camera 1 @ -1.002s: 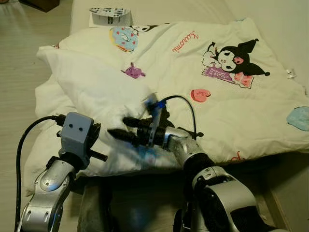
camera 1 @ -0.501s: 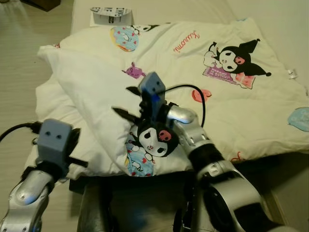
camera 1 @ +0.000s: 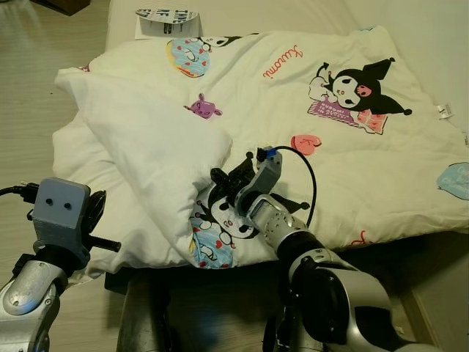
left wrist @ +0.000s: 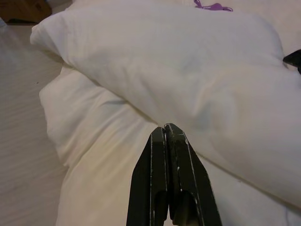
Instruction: Clean up the room
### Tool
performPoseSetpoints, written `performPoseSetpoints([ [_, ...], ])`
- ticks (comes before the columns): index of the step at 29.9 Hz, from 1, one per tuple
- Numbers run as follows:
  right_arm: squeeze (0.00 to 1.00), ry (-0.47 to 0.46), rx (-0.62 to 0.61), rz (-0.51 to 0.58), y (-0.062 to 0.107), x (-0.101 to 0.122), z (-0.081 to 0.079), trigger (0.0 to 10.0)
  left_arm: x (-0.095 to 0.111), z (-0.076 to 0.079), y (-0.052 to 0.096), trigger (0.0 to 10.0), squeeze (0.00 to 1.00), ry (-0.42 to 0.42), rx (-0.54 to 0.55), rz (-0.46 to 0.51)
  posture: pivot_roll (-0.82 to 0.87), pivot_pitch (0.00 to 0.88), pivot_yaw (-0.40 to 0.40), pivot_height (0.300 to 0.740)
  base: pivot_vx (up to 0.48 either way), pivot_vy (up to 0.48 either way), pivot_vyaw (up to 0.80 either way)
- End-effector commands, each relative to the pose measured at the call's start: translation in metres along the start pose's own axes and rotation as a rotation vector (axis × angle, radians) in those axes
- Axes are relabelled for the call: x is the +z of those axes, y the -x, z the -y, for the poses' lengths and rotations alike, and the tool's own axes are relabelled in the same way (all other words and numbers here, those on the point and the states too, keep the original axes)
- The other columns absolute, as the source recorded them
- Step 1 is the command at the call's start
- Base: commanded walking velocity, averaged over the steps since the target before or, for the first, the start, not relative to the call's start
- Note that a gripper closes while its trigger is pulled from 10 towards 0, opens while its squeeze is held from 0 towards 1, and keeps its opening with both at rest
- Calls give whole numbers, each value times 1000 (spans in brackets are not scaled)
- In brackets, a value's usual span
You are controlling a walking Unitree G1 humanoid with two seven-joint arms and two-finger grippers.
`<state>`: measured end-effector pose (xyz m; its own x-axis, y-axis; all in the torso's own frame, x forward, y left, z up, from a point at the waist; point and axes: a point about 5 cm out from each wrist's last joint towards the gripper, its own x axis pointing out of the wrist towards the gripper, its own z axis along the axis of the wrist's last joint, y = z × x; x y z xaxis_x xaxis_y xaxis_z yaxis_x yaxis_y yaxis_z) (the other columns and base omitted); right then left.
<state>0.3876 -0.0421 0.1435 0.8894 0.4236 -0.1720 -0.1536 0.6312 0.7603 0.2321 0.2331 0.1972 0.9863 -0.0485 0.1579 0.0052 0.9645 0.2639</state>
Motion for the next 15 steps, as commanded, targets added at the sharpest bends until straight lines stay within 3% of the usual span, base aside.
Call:
performPoseSetpoints([
  [1,1000,-80,-27,-49,1,-14,3,10000,-3,-3,4,10000,0,-14,-1,-28,201,391,-21,541,0,0,0],
  [2,1000,-123,-17,-55,0,-17,1,10000,-3,-2,4,10000,0,-11,0,-28,201,391,-21,541,0,0,0],
  [3,494,-173,-6,-58,0,-19,-1,10000,-3,-1,4,10000,0,-8,-2,-28,201,391,-21,541,0,0,0],
  [5,494,-199,1,-59,-1,-20,-3,10000,-4,0,3,10000,0,-6,-3,-28,201,391,-21,541,0,0,0],
  [6,55,-212,15,-64,-2,-22,-7,10000,-3,1,3,10000,0,-2,-7,-28,196,392,-19,541,0,0,0],
  [8,0,-221,50,-66,-4,-23,-16,10000,-3,3,1,10000,0,2,-13,-26,194,395,-16,541,0,0,0],
  [15,0,-222,139,-50,-8,-21,-37,10000,-2,3,0,10000,0,3,-19,-25,195,396,-16,541,0,0,0],
])
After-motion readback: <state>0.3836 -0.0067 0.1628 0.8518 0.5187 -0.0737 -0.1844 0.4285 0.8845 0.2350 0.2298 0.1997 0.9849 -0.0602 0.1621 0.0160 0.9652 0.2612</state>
